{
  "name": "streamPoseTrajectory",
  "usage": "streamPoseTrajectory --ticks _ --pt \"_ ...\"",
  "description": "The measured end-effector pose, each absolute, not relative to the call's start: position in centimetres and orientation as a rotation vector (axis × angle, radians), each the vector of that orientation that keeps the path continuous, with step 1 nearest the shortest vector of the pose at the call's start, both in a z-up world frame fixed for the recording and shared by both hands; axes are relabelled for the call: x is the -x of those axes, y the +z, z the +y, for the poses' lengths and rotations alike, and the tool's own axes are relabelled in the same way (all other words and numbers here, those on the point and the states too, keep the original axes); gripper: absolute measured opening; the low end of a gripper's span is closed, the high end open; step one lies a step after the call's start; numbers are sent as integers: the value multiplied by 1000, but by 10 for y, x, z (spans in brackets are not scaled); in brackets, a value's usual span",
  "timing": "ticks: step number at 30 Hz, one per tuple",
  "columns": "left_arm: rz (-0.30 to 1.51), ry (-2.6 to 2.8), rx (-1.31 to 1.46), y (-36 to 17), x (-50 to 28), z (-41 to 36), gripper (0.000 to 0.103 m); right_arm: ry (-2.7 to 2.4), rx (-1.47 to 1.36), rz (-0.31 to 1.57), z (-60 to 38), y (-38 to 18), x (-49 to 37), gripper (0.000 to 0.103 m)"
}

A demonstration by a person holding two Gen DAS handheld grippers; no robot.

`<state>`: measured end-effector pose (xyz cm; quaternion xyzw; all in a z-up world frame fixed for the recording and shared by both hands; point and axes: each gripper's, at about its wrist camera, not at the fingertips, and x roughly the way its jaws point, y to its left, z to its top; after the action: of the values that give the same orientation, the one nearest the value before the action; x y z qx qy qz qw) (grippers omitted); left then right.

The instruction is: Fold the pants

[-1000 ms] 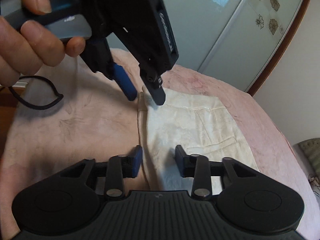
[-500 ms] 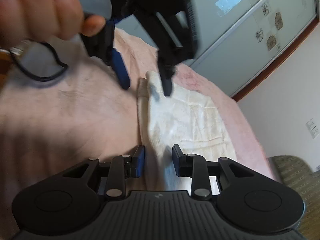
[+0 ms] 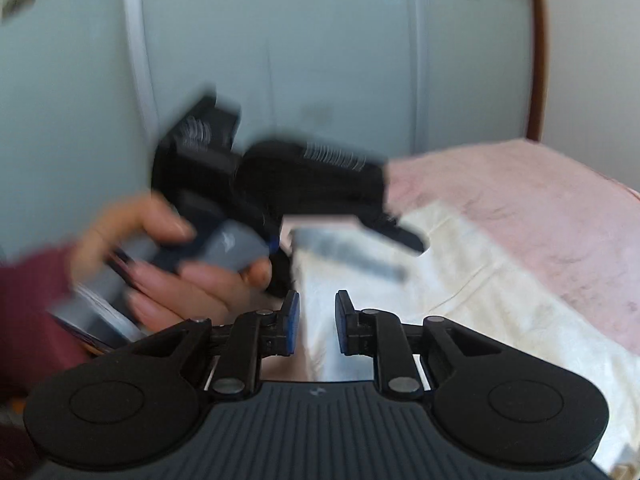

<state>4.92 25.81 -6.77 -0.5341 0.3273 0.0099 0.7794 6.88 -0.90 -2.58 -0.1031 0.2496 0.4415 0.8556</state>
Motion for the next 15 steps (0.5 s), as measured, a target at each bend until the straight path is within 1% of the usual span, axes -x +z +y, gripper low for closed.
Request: streamPoseTrajectory --ticks 1,2,3,4,5,6,7,10,11,12,15 --pt "706 24 1152 -67 -51 258 74 874 209 540 -13 -27 -78 19" --pt "706 28 1132 -66 -53 257 63 811 231 559 -13 -32 -87 19" --pt "722 44 1089 -64 -56 255 56 743 273 597 -11 -42 -96 20" --pt "748 74 1046 -64 -59 253 35 699 311 656 -7 -54 -107 21" --pt "774 110 1004 -65 -61 251 20 680 332 713 -4 -67 -116 23" --pt "774 117 977 -63 -62 250 18 685 319 711 -5 -74 -118 23" --pt "763 115 959 -60 -61 248 13 690 292 692 -6 -73 -117 23" --pt "728 110 881 -42 -55 236 12 712 176 666 -14 -62 -120 26" --pt "711 104 835 -32 -54 227 12 717 158 661 -15 -58 -125 30" --pt "691 97 784 -20 -51 217 12 717 149 652 -19 -57 -127 33" --pt "633 57 676 14 -42 186 12 723 131 610 -23 -46 -134 33"
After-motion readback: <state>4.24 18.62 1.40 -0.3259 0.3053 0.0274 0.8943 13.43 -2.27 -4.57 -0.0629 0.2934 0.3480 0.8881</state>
